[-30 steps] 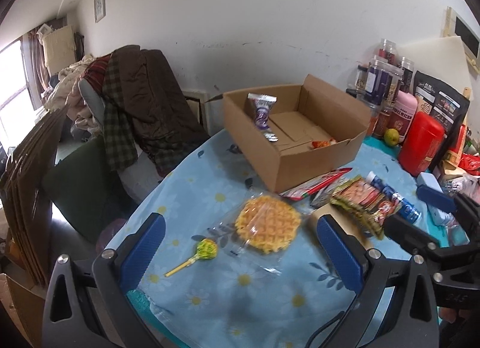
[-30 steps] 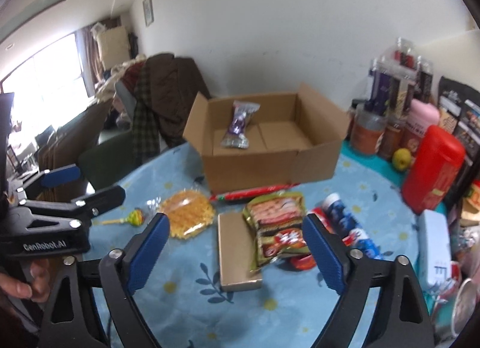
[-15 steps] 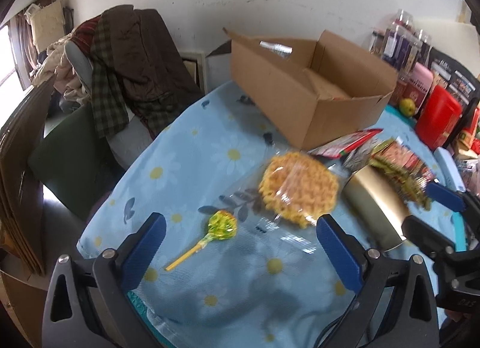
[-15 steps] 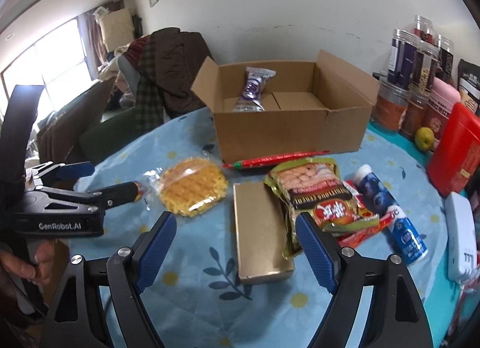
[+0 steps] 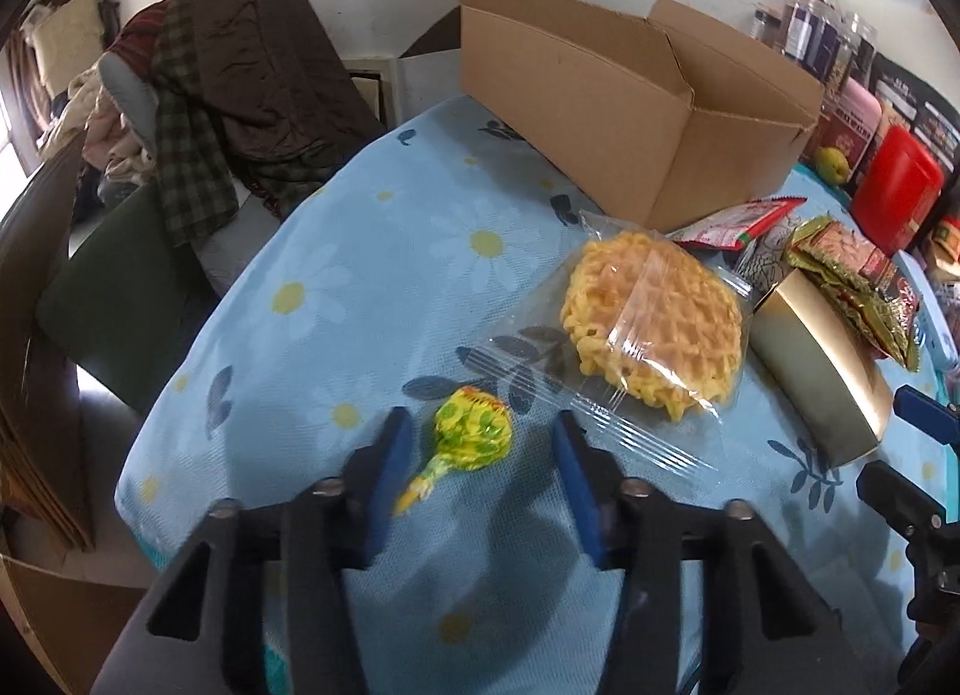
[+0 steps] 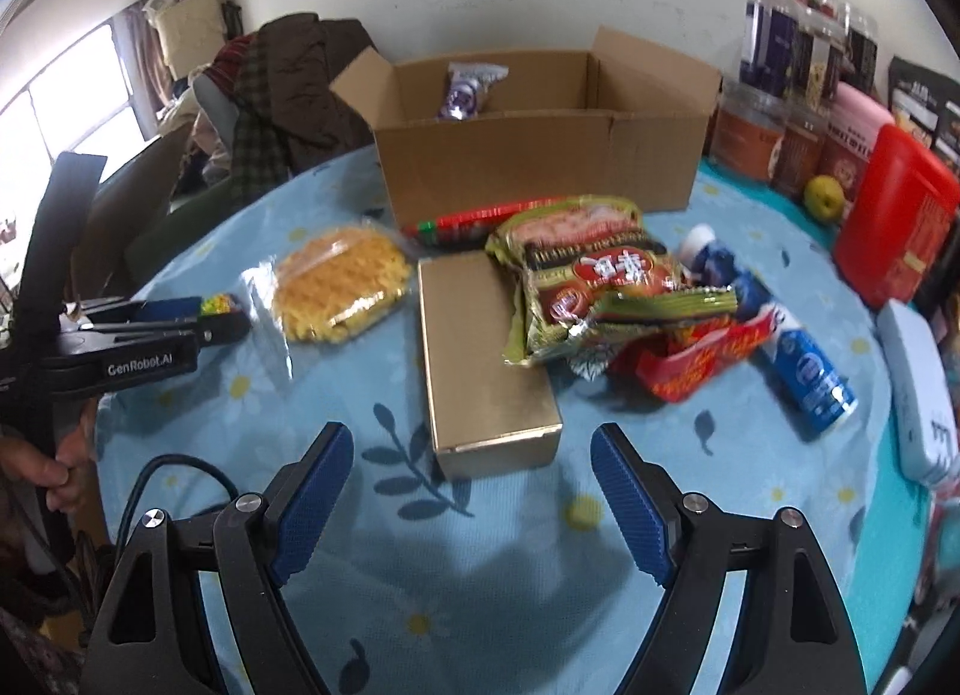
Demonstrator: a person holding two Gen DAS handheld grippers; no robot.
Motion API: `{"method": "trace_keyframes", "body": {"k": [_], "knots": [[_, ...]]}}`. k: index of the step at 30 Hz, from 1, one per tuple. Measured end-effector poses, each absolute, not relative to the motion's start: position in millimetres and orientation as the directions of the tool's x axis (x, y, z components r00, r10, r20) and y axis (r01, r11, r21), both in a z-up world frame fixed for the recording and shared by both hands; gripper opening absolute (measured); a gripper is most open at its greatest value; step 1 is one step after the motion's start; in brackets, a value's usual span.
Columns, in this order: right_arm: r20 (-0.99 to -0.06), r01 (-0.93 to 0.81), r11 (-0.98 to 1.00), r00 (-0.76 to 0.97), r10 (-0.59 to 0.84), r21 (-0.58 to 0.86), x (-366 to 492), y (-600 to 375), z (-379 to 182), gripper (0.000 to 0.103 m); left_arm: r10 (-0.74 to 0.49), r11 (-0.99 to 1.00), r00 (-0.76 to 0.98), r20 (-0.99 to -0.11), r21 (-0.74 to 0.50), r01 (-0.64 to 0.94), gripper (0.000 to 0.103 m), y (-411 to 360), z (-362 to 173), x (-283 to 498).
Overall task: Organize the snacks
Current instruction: 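Grasp the lollipop with the left tool while the right tool grasps the gold box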
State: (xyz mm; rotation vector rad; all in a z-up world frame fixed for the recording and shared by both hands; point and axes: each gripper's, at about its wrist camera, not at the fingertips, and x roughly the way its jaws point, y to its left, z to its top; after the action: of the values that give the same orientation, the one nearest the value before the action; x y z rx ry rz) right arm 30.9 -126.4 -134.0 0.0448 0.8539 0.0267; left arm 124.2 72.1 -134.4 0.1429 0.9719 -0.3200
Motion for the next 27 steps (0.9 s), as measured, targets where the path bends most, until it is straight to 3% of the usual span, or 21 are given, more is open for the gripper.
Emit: {"method": "trace_keyframes", "body": {"k": [2,8,13,14,15,27], "knots": [[-0.749,0.001,0.999,0.662,0.030,0.041,32.3,-127.7,-134.9,0.083,-0.191,0.943,0.522,-0.831,-0.008,0.332,0.026,70.6,-136.0,123.9],[-0.736,-0.026,0.998,0.674,0.066,0.066,46.6,-129.0,-133.1,0.083,-0.231,0.939,0.493,-0.839,-0.060,0.339,0.025,72.9,-132.0,121.3],[-0.744,-0.039,0.994,0.660,0.104,0.105,57.8,-130.9,-137.1,0.059,-0.262,0.931,0.462,-0.847,-0.095,0.354,0.025,66.3,-128.2,101.8],[-0.750,-0.031,0.994,0.654,0.099,0.105,59.0,-132.0,-138.8,0.048,-0.267,0.929,0.457,-0.848,-0.101,0.357,0.025,64.8,-127.1,97.3],[-0.752,-0.030,0.993,0.651,0.107,0.115,58.7,-133.9,-139.5,0.046,-0.270,0.928,0.457,-0.848,-0.102,0.358,0.025,63.6,-126.1,94.1],[-0.751,-0.023,0.992,0.651,0.111,0.127,-0.3,-146.2,-136.1,0.045,-0.369,0.879,0.402,-0.838,-0.173,0.445,0.025,30.8,-120.7,46.2]]}}
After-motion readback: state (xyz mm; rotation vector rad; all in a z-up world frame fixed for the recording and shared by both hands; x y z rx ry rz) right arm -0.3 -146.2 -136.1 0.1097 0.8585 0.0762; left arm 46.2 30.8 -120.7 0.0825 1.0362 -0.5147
